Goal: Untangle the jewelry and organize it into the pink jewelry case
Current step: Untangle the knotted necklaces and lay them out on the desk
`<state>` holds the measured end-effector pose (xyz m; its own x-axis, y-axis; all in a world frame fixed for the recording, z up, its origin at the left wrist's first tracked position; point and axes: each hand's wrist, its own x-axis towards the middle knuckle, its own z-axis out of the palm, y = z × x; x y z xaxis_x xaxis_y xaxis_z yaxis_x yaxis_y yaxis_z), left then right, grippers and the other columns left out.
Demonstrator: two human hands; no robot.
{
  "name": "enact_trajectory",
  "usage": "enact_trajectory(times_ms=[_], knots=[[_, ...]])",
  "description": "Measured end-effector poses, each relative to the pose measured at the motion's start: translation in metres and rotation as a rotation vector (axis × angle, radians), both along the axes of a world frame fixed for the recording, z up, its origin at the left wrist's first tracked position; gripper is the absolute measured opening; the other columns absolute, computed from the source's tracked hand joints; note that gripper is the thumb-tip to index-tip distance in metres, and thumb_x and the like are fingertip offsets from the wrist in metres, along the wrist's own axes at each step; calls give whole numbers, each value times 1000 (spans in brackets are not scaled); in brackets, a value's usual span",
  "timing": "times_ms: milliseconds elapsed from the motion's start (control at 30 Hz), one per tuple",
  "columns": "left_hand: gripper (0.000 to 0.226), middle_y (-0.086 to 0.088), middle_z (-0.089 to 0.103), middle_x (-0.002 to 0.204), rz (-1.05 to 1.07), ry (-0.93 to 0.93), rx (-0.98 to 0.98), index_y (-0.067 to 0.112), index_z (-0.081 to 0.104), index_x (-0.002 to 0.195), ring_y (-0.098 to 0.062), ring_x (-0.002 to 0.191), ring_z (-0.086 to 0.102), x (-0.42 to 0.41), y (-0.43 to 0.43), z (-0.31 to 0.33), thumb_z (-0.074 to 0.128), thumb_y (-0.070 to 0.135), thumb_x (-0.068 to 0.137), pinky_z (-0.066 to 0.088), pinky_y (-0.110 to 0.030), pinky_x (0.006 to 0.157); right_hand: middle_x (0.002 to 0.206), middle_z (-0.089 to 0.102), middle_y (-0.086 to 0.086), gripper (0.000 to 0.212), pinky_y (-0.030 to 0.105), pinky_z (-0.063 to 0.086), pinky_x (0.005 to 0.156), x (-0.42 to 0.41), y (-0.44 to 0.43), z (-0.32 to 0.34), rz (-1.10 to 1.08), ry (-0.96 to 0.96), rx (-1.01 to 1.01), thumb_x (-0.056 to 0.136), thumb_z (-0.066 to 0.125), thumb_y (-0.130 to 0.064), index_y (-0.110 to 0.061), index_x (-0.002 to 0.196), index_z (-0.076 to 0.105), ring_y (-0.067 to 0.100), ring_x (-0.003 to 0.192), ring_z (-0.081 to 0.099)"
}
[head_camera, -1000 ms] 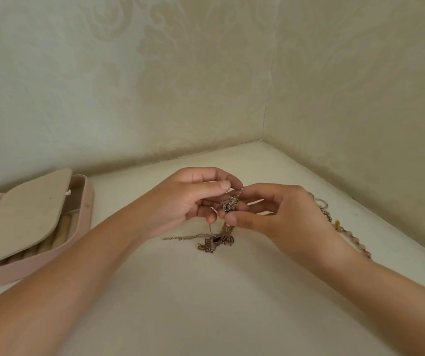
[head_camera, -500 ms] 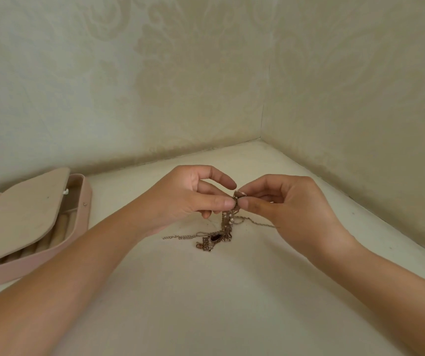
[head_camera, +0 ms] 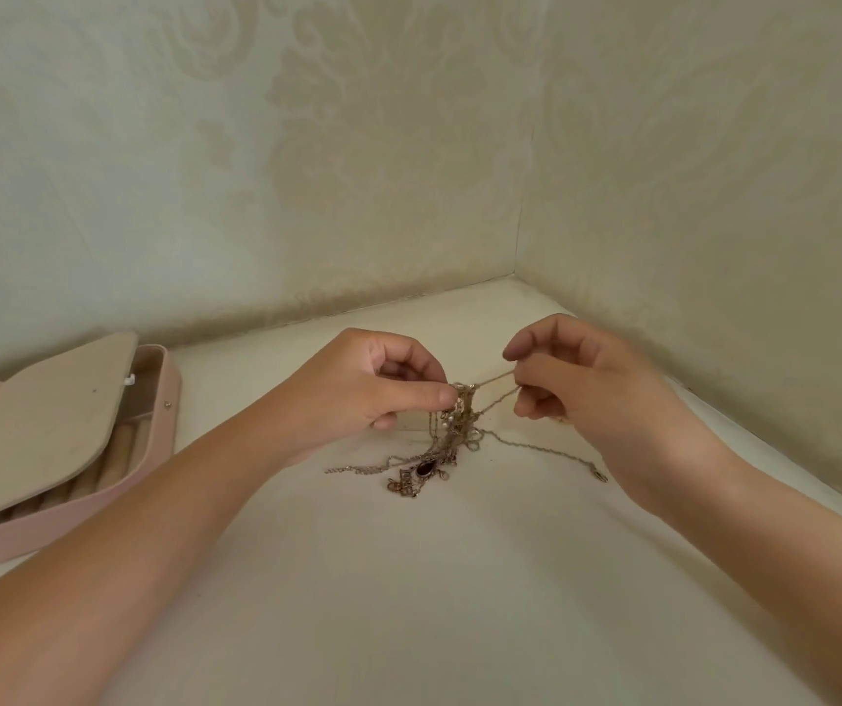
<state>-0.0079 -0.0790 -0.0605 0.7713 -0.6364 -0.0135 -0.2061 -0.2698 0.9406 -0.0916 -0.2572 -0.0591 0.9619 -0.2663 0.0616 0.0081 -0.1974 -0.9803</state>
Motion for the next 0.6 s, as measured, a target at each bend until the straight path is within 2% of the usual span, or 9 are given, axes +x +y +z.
enact_trajectory(times_ms=[100,200,267,333,433,500,533,600], knots=[[14,8,54,58,-79,75,-79,18,68,69,-7,52,37,0,2,2,81,20,67,32,-13,45,50,51,-10,27,21,36,52,-2,-4,4,-1,43,-191,90,51,-8,-24,76,68,12,51,44],[14,4,55,60,-69,216,-234,20,67,61,-3,49,40,3,2,4,66,12,71,33,-12,42,41,45,-19,30,18,30,36,-3,-6,8,35,58,-373,91,49,-11,-25,75,70,6,36,33],[17,-1,64,67,-55,294,-314,21,67,60,-2,48,41,4,1,4,61,11,72,32,-12,41,38,44,-19,33,18,27,35,-3,-9,8,64,86,-422,92,47,-12,-26,77,72,7,34,28],[17,-2,65,68,-50,331,-353,22,67,61,-2,48,41,3,0,3,60,14,74,31,-11,39,42,43,-11,34,19,26,36,-3,-9,8,109,121,-448,91,48,-14,-29,76,74,10,36,28],[8,-2,61,62,-53,334,-353,23,65,66,-2,45,39,2,0,2,65,19,73,28,-11,37,56,50,-5,30,15,28,37,-5,-6,7,163,113,-479,91,52,-16,-30,80,75,5,35,35],[7,-1,57,58,-72,329,-333,23,64,69,-3,45,36,2,-1,2,63,20,76,28,-11,37,62,58,-8,18,9,29,39,-6,-2,7,197,85,-386,91,59,-16,-25,89,74,-1,38,43],[5,0,55,56,-83,321,-317,22,62,72,-3,45,35,1,-1,1,61,21,77,27,-11,37,63,62,-10,12,9,32,43,-6,0,6,225,68,-334,89,64,-18,-25,91,74,-2,42,47],[4,2,52,54,-100,308,-288,20,57,78,-4,45,32,0,-1,0,60,23,79,26,-11,37,69,69,-11,7,16,43,55,-6,2,2,275,38,-290,84,71,-25,-27,89,74,3,57,58]])
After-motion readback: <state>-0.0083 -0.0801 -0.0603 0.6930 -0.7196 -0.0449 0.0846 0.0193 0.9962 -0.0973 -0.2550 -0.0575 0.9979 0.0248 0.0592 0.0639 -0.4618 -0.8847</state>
